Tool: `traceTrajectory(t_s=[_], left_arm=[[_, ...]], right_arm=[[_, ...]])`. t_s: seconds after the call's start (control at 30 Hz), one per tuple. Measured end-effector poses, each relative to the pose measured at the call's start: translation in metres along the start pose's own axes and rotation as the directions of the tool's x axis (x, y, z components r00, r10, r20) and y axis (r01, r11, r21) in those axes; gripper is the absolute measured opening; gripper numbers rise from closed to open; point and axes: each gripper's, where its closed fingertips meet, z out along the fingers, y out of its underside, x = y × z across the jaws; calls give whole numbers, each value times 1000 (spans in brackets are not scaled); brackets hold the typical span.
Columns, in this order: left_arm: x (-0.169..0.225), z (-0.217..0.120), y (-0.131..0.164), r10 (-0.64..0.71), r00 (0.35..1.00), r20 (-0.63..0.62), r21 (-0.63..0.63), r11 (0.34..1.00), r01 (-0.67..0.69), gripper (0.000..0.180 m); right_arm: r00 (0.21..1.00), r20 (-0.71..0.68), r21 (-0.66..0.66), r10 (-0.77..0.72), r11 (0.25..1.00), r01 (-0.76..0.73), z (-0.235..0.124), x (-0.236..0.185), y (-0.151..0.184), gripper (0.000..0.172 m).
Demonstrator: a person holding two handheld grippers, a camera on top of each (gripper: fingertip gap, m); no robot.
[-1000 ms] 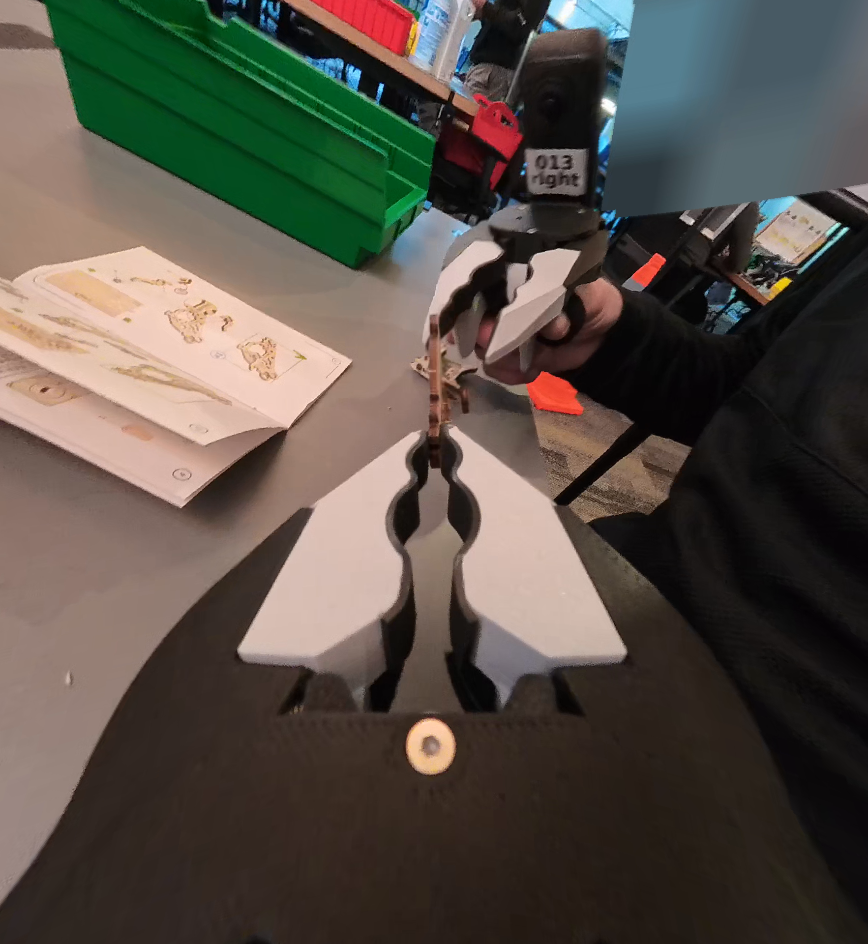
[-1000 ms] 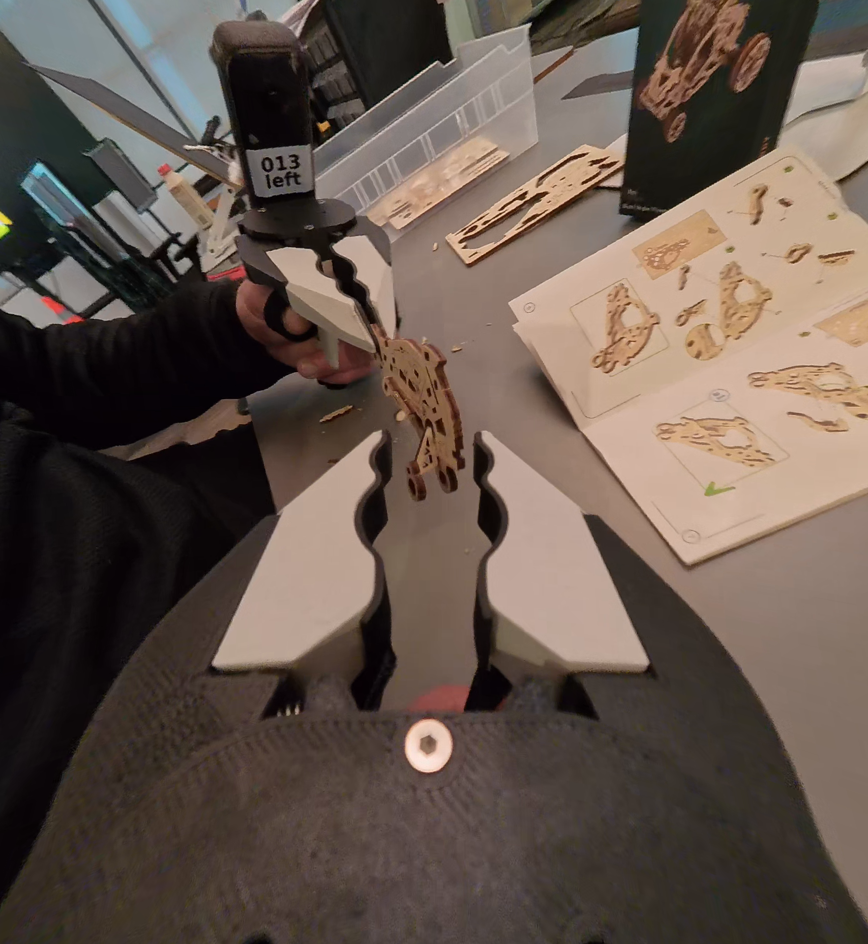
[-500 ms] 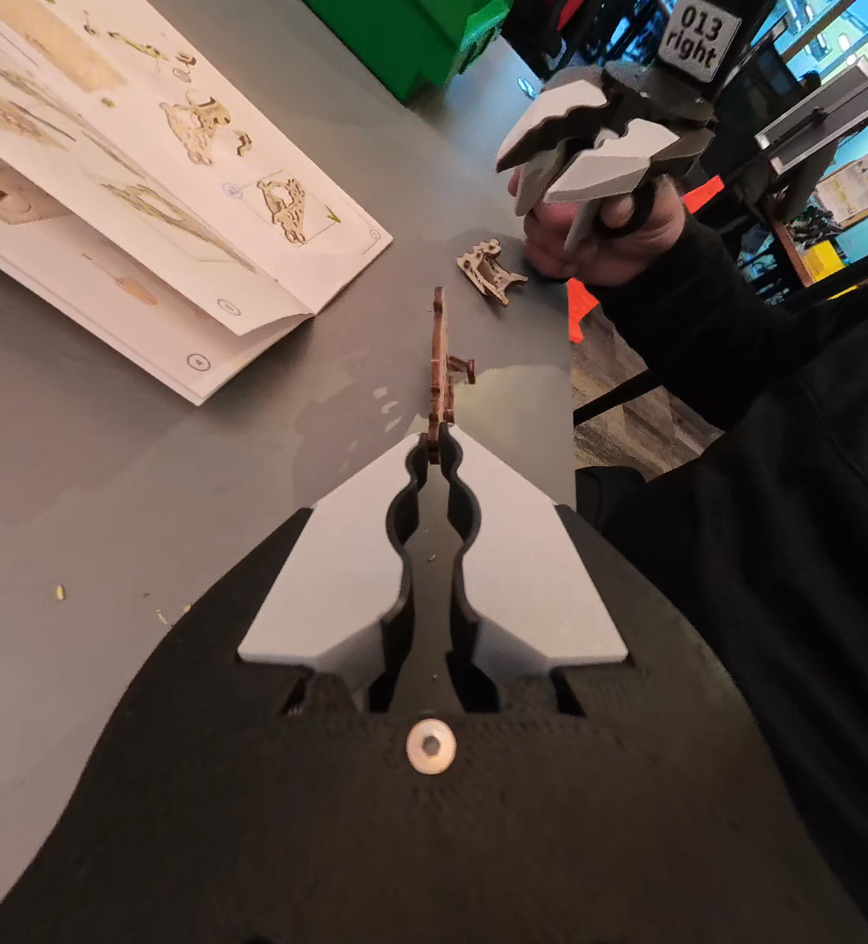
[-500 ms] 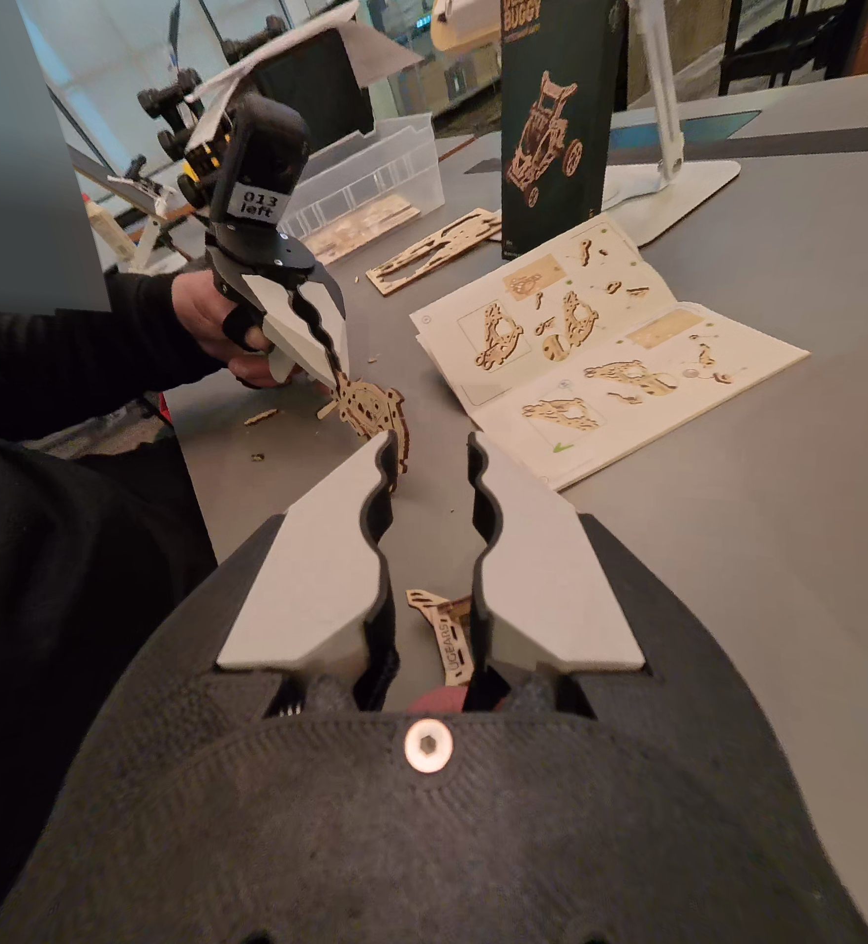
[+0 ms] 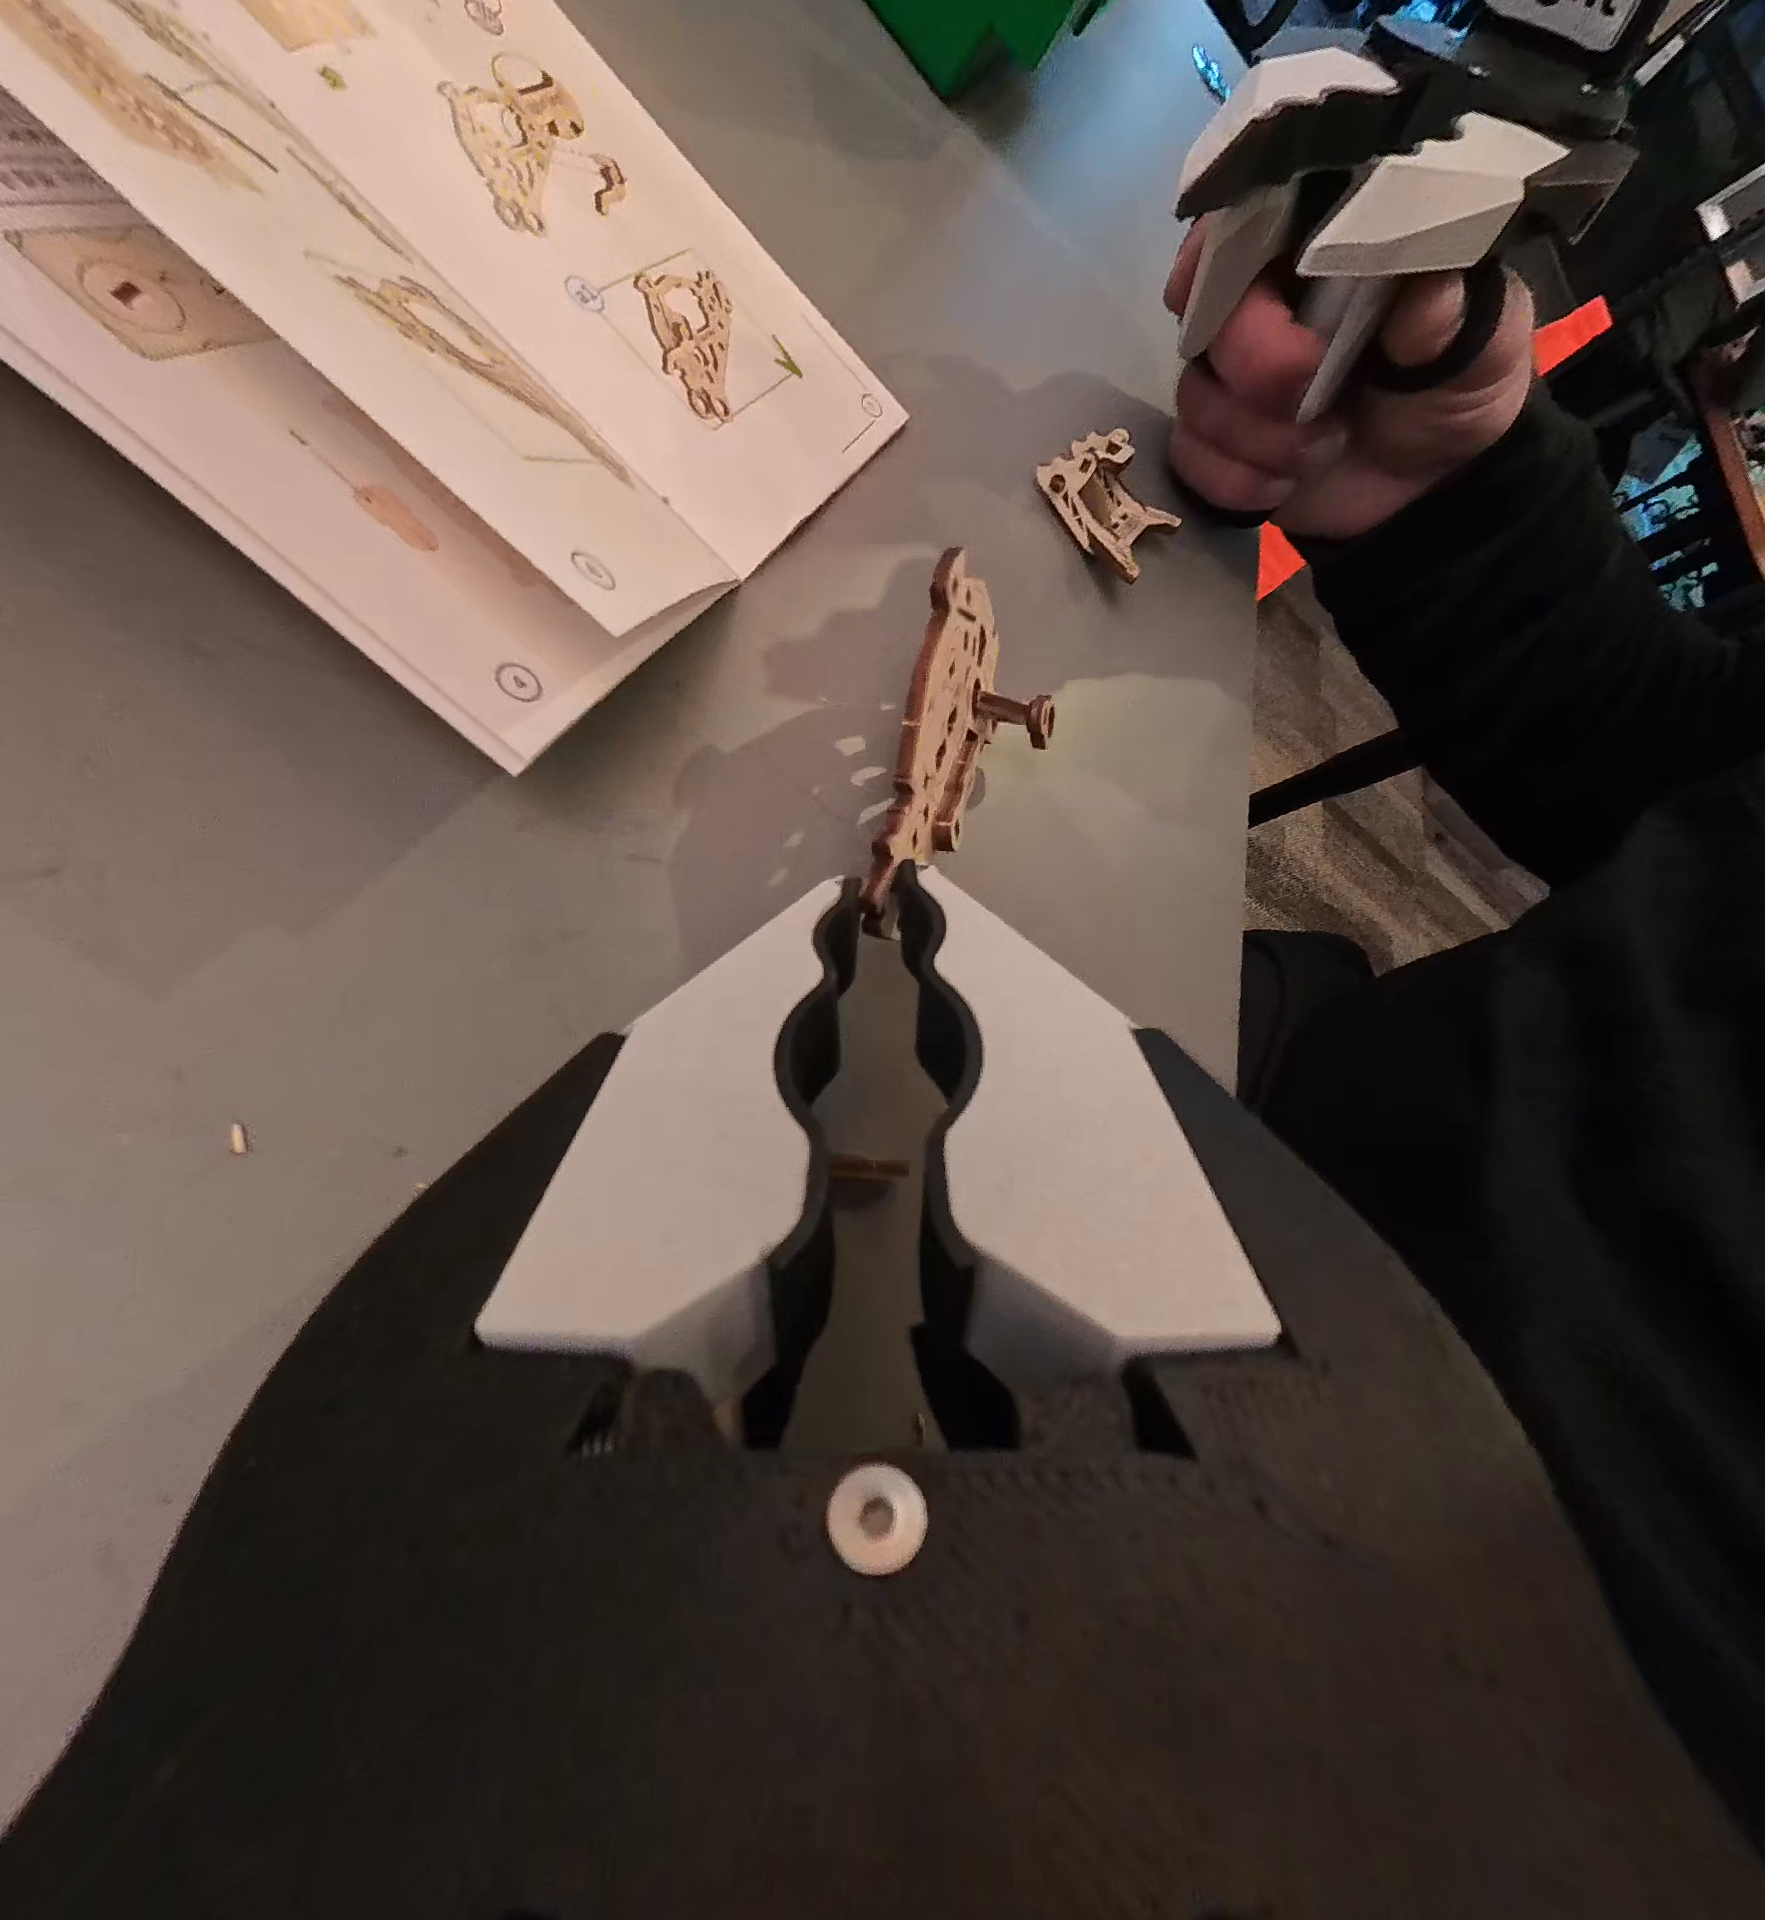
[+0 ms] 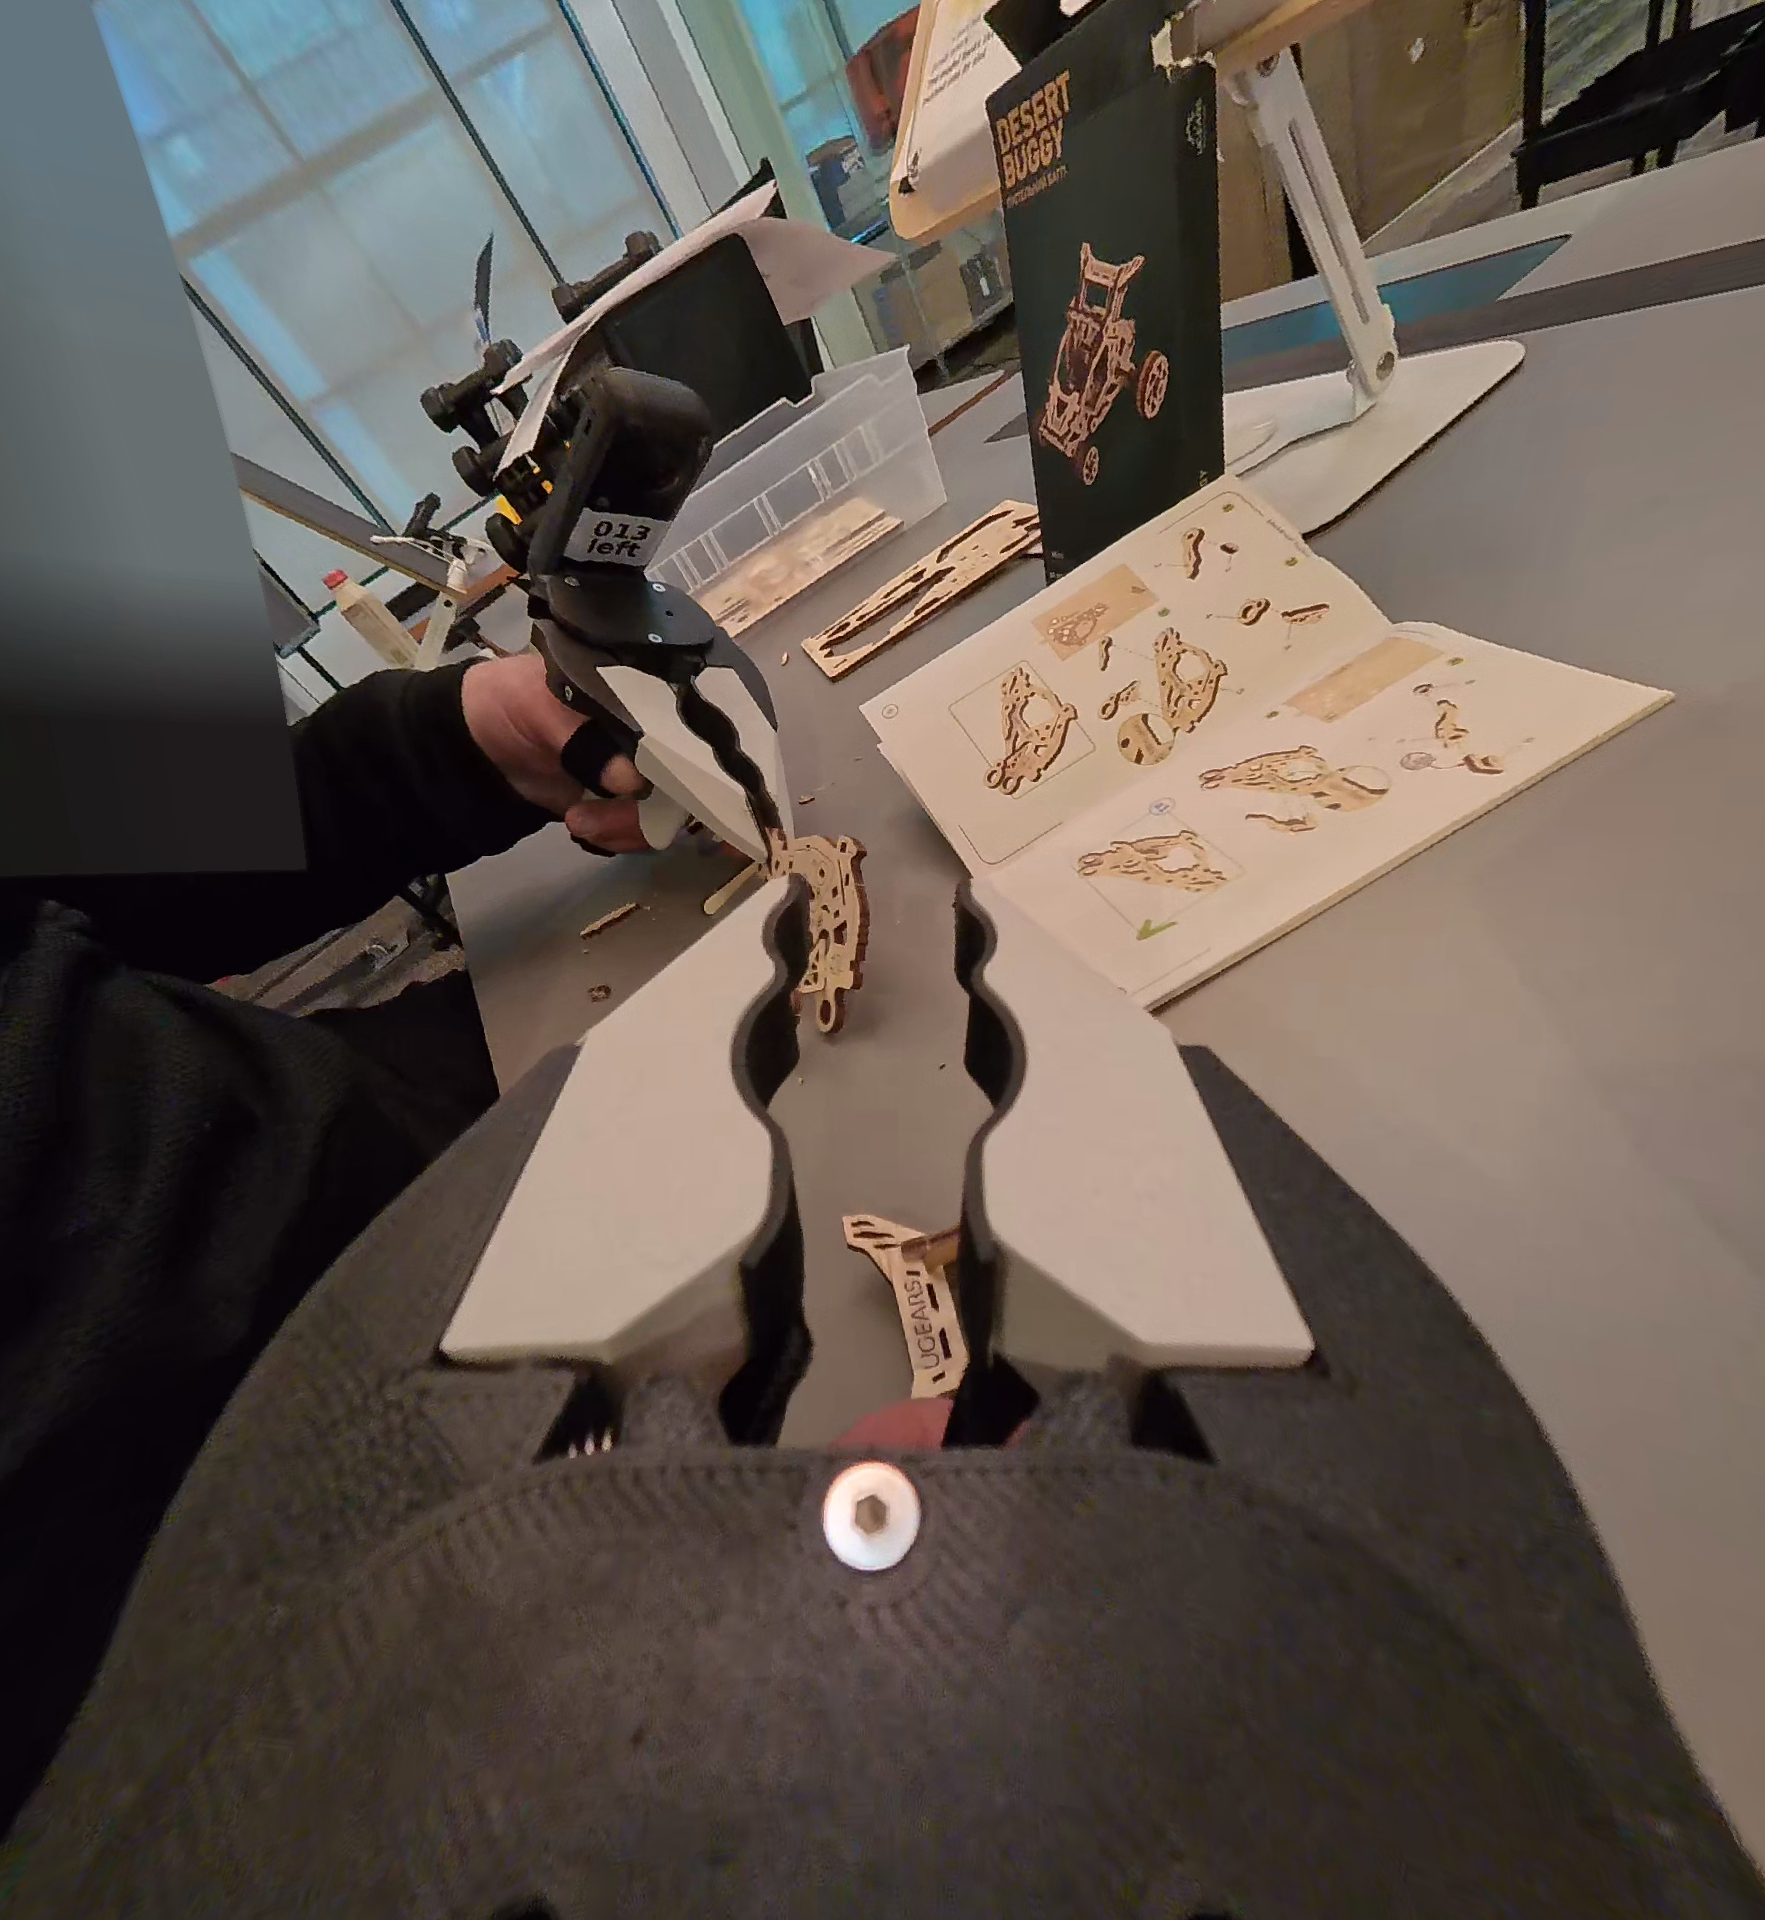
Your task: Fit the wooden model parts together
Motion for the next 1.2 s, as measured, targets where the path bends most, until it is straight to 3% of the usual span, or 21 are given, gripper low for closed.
traceTrajectory(t_s=[0.83,1.0,1.2], left_arm=[[-12,-4,1,27,998,63,-79,997,-22,14],[-11,-4,0,207,965,161,-112,975,-191,30],[-14,1,12,485,839,248,-268,866,-421,45]], right_arm=[[998,28,50,59,997,-60,-5,4,-6,25],[998,33,63,62,996,-64,-7,4,-8,25],[997,40,70,65,995,-67,-8,4,-9,25]])
